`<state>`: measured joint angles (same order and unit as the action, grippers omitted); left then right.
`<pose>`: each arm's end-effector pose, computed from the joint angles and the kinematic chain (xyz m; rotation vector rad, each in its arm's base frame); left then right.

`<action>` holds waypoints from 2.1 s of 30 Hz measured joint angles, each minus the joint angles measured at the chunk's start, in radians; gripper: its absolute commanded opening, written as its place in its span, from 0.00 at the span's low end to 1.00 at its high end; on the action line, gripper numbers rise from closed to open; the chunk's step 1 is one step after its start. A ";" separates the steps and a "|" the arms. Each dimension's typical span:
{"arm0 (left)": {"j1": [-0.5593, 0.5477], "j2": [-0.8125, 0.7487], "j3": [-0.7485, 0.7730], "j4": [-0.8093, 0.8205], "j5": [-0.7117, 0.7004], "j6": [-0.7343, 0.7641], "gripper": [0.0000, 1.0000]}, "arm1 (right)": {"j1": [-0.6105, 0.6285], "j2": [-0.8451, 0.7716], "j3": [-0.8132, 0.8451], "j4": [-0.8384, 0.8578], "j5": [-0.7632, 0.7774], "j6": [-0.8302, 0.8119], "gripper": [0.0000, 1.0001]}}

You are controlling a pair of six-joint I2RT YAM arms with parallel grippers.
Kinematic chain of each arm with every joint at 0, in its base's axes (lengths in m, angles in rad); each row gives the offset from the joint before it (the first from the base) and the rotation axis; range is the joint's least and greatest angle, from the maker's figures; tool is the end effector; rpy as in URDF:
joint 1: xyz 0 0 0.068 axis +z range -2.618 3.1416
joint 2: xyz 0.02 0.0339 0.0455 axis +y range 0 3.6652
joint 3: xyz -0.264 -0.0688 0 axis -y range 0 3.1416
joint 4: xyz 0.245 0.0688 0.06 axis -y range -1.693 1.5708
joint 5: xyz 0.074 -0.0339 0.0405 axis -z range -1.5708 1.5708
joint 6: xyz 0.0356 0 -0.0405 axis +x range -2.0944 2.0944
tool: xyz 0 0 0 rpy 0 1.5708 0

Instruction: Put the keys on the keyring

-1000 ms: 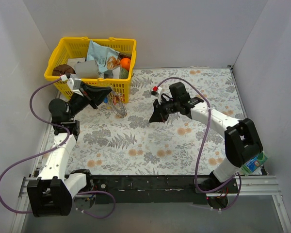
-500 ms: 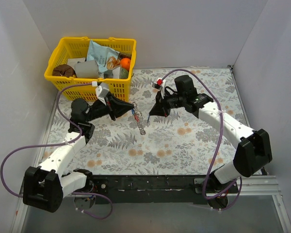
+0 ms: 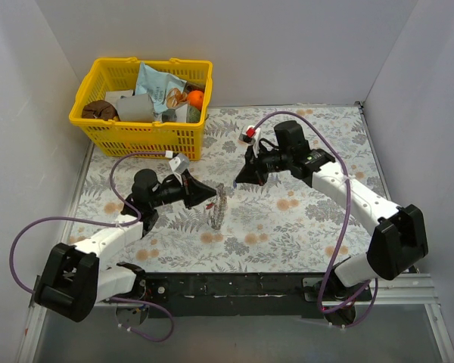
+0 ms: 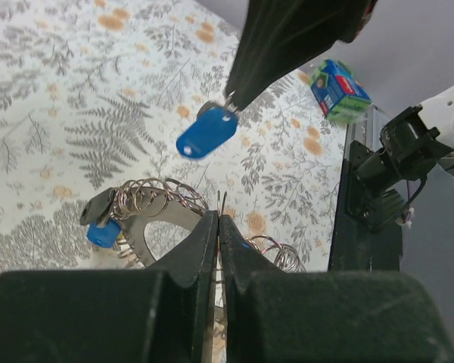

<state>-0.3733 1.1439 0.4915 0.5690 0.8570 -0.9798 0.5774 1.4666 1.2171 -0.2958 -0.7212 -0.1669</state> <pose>0.2125 -0.1121 0.2446 0.1830 1.9298 -1.6658 0.2644 0.2003 0.3215 -1.1651 1.7732 1.0044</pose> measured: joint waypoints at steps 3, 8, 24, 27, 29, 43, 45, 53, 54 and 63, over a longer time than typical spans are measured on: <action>0.000 0.027 -0.045 0.011 -0.006 0.005 0.00 | 0.000 -0.025 -0.052 0.008 -0.001 -0.005 0.01; -0.004 0.081 -0.053 0.021 -0.006 0.011 0.00 | 0.000 -0.037 -0.123 0.008 -0.013 -0.015 0.01; -0.048 0.154 -0.080 0.128 -0.027 0.007 0.00 | 0.000 -0.038 -0.153 0.013 -0.059 -0.021 0.01; -0.060 0.154 -0.080 0.128 -0.022 0.018 0.00 | 0.000 -0.038 -0.153 0.013 -0.061 -0.022 0.01; -0.071 0.154 -0.080 0.128 -0.013 0.026 0.00 | 0.000 -0.038 -0.153 0.013 -0.061 -0.024 0.01; -0.155 0.125 -0.084 0.060 0.002 0.118 0.00 | 0.002 -0.038 -0.163 0.006 -0.071 -0.045 0.01; -0.159 0.122 -0.084 0.053 -0.001 0.129 0.00 | 0.007 -0.038 -0.170 -0.002 -0.075 -0.049 0.01; -0.169 0.122 -0.084 0.022 -0.012 0.158 0.00 | 0.056 -0.033 -0.172 -0.052 -0.086 -0.076 0.01; -0.171 0.122 -0.084 0.017 -0.015 0.162 0.00 | 0.062 -0.032 -0.172 -0.057 -0.087 -0.077 0.01; -0.181 0.100 -0.084 -0.011 -0.058 0.195 0.00 | 0.074 -0.018 -0.172 -0.097 -0.090 -0.089 0.01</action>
<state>-0.5541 1.2434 0.4076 0.5583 0.7986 -0.7845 0.6514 1.4483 1.0447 -0.3931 -0.8108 -0.2554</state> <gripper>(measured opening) 0.018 0.024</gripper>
